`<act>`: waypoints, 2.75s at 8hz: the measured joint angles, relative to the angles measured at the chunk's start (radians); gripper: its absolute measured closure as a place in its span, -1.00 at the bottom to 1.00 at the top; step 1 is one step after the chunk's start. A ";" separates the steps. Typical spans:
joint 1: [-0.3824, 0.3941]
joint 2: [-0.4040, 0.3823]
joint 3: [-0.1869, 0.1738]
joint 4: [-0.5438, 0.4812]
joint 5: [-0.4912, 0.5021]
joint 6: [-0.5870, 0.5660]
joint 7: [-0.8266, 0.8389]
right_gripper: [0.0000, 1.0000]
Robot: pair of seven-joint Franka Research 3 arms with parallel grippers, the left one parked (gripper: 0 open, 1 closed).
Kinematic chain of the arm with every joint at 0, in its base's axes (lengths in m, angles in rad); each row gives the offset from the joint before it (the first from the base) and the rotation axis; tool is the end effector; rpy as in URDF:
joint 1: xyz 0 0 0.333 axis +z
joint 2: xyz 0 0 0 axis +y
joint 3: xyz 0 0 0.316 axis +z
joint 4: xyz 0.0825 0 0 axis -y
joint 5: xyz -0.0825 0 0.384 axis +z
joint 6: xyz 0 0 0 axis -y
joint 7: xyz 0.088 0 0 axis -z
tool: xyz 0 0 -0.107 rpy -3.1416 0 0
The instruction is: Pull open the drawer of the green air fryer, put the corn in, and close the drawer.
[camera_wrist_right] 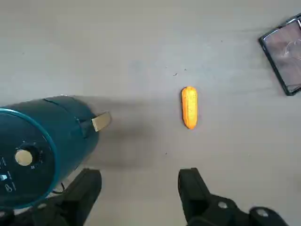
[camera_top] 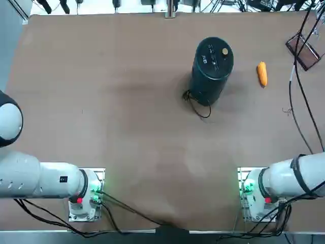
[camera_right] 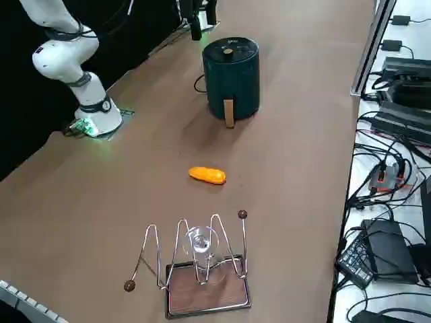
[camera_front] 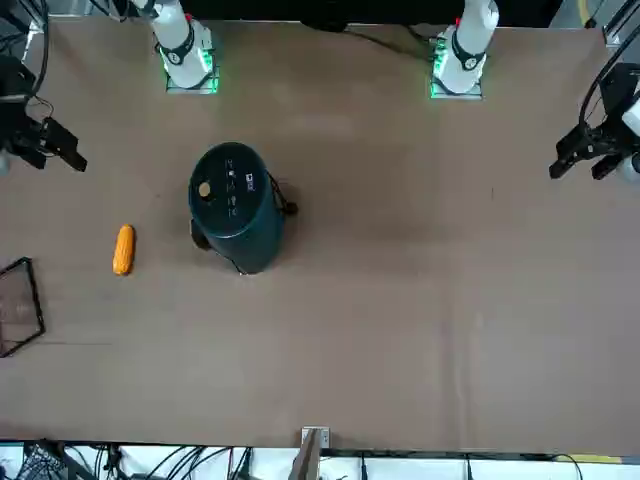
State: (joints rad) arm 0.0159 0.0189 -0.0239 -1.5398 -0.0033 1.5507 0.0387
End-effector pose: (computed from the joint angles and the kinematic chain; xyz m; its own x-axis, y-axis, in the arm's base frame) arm 0.5586 -0.0047 0.6268 0.9989 -0.0467 -0.0078 -0.0467 -0.9989 0.0041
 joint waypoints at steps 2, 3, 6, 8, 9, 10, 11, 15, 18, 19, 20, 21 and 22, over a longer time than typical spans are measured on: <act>0.000 0.000 0.001 0.000 0.000 0.000 0.000 -1.00; 0.001 0.003 0.003 -0.001 0.000 -0.003 0.001 -1.00; 0.006 0.038 0.010 -0.063 0.016 0.010 0.006 -1.00; -0.004 0.064 -0.001 -0.144 0.094 0.080 0.056 -1.00; -0.013 0.074 -0.006 -0.186 0.137 0.128 0.120 -1.00; -0.015 0.083 -0.006 -0.237 0.164 0.196 0.209 -1.00; -0.007 0.092 0.000 -0.294 0.179 0.272 0.312 -1.00; 0.064 0.153 0.011 -0.446 0.276 0.488 0.721 -1.00; 0.073 0.215 0.010 -0.470 0.396 0.568 0.882 -1.00; 0.073 0.231 0.009 -0.477 0.425 0.574 0.894 -1.00; 0.073 0.245 0.009 -0.479 0.440 0.575 0.901 -1.00; 0.073 0.257 0.008 -0.480 0.452 0.575 0.920 -1.00; 0.073 0.267 0.008 -0.480 0.462 0.577 0.946 -1.00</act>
State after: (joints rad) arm 0.0885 0.2856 -0.0157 -2.0198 0.4589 2.1281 0.9849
